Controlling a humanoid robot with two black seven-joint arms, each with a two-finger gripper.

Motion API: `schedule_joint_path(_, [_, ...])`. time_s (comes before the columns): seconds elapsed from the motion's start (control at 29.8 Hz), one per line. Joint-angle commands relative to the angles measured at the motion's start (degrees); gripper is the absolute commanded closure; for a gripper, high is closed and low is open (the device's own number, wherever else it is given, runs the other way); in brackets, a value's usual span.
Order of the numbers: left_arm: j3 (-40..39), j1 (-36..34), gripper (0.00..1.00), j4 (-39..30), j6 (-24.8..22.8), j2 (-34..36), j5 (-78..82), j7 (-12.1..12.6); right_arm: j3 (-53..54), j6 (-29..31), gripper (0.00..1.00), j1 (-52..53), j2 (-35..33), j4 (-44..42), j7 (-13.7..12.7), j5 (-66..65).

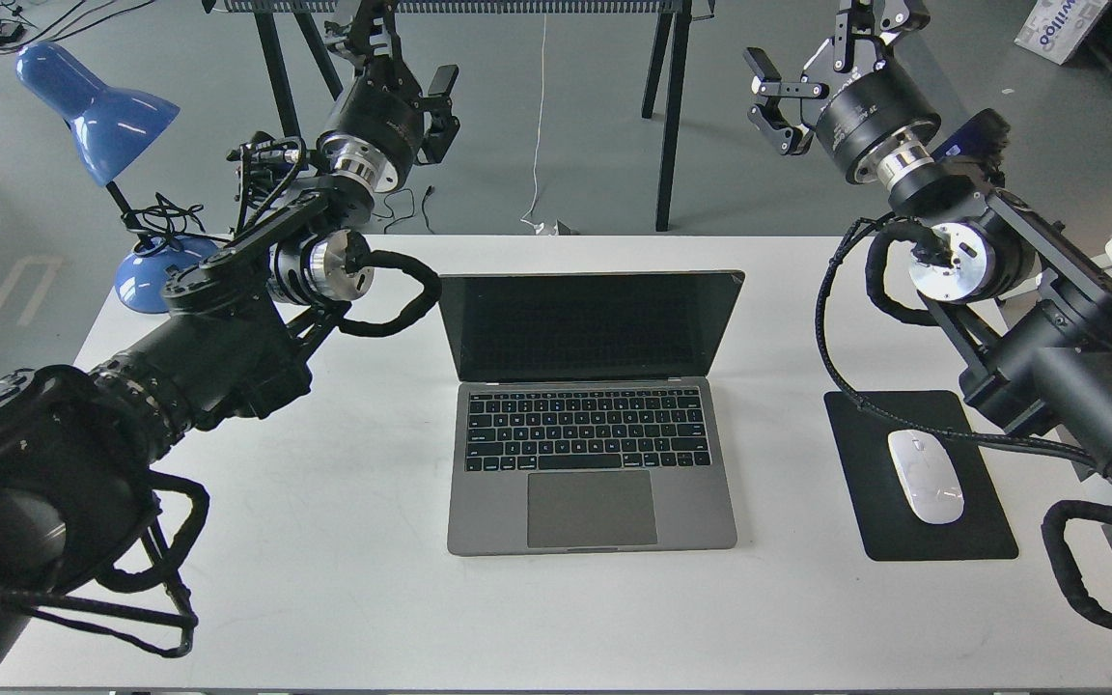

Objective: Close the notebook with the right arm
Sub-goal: 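Raise the right gripper up and away from the mouse pad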

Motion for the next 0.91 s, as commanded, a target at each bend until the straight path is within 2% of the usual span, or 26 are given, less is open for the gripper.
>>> schedule_joint_path(0.0, [0.0, -0.1, 0.00, 0.0, 0.7, -0.1, 0.1, 0.0, -0.1, 0.0, 0.00, -0.1, 0.0, 0.0, 0.2, 0.0])
schedule_joint_path(0.23, [0.0, -0.1, 0.00, 0.0, 1.4, -0.1, 0.0, 0.0, -0.8, -0.1, 0.00, 0.0, -0.1, -0.3, 0.1, -0.6])
schedule_joint_path(0.34, [0.0, -0.1, 0.00, 0.0, 1.3, -0.1, 0.0, 0.0, -4.5, -0.7, 0.00, 2.6, -0.1, -1.7, -0.2, -1.1])
schedule_joint_path(0.64, [0.0, -0.1, 0.00, 0.0, 1.1, -0.1, 0.0, 0.0, -27.6, -1.7, 0.00, 15.9, 4.5, -13.7, -0.6, -1.6])
schedule_joint_path(0.87, [0.0, -0.1, 0.00, 0.0, 1.1, -0.1, 0.0, 0.0, -46.0, -1.8, 0.00, 20.4, 13.3, -23.3, -0.6, -1.8])
